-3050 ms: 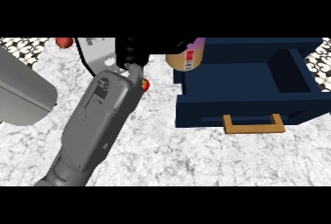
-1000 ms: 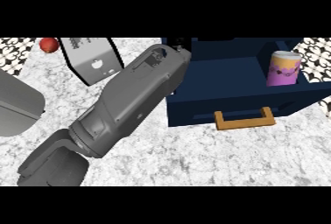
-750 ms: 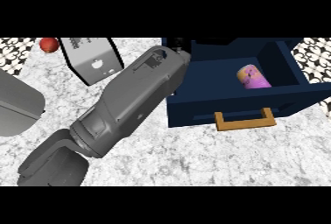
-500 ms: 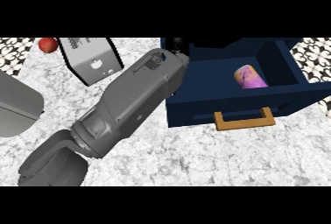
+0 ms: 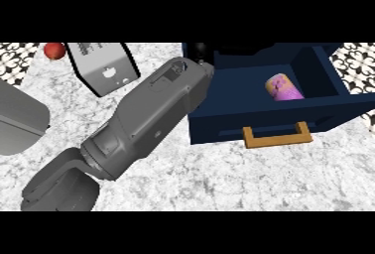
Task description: Pick up the can, place it into the drawer and close the drawer
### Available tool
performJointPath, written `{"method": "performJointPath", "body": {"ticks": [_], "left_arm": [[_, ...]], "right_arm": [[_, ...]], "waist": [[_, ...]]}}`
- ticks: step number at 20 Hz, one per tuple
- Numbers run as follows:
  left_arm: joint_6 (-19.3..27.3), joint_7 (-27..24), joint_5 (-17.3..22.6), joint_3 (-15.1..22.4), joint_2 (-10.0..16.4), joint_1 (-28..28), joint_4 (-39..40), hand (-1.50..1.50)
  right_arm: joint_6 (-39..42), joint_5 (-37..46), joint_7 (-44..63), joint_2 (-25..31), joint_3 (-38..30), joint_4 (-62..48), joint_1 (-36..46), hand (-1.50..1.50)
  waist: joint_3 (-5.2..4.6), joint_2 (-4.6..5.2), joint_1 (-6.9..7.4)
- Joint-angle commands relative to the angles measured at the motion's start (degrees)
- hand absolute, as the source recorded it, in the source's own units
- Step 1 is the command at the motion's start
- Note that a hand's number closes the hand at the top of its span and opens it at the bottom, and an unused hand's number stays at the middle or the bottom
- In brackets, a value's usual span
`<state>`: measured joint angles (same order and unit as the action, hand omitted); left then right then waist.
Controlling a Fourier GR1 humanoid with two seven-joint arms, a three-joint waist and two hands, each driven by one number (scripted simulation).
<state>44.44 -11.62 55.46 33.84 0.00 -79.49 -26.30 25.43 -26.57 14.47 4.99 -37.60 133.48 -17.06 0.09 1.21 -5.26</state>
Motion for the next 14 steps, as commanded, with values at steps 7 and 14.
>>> {"method": "performJointPath", "body": {"ticks": [7,14], "left_arm": [[0.78,-4.43,2.86,0.17,0.00,-2.37,-1.67,-1.50],[0.49,-3.17,3.58,0.06,0.00,-3.12,-1.63,-1.50]], "right_arm": [[3.20,16.98,-8.83,1.54,4.10,4.76,5.29,-1.50],[0.62,38.45,-10.56,0.95,15.72,2.53,12.72,-1.50]], "waist": [[0.00,-0.17,1.53],[-0.03,-0.33,4.33]]}}
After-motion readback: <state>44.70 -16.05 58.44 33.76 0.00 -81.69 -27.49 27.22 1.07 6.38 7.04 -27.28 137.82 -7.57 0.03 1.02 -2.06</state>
